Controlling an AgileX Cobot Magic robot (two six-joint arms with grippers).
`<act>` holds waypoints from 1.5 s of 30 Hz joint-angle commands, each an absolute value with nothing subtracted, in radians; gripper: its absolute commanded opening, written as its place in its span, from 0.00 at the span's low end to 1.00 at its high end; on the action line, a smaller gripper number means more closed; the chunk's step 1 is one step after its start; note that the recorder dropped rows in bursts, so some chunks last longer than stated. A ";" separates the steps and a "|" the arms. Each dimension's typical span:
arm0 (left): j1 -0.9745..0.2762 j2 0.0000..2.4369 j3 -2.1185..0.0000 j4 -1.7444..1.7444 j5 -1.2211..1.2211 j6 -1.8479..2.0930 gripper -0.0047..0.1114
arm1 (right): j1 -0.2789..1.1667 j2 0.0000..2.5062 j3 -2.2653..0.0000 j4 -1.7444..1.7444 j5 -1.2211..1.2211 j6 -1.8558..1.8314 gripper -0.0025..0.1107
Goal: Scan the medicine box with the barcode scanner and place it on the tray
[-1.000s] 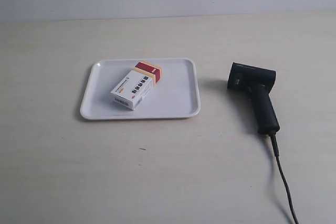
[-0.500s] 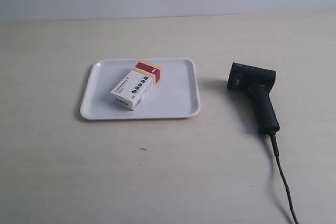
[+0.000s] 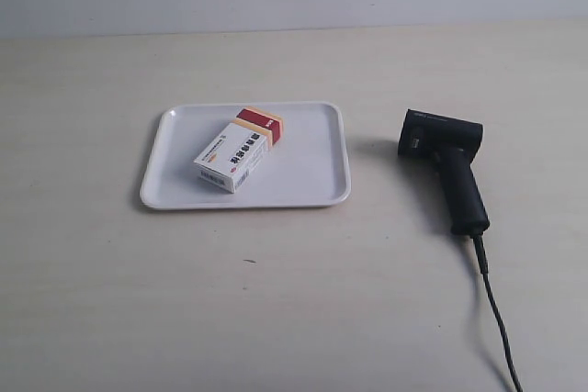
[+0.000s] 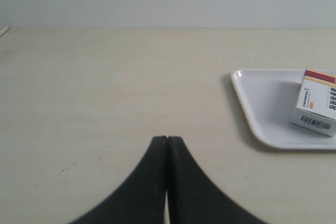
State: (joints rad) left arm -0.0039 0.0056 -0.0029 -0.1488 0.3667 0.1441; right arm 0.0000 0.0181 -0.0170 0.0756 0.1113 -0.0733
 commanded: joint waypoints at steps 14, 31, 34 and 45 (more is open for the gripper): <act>0.000 0.000 0.000 -0.145 0.357 0.145 0.04 | -0.005 0.000 0.000 0.070 0.339 -0.079 0.02; 0.000 0.000 0.000 -0.145 0.357 0.145 0.04 | -0.005 0.000 0.000 0.072 0.339 -0.079 0.02; 0.000 0.000 0.000 -0.145 0.357 0.145 0.04 | -0.005 0.000 0.000 0.072 0.339 -0.079 0.02; 0.000 0.000 0.000 -0.145 0.357 0.145 0.04 | -0.005 0.000 0.000 0.072 0.339 -0.079 0.02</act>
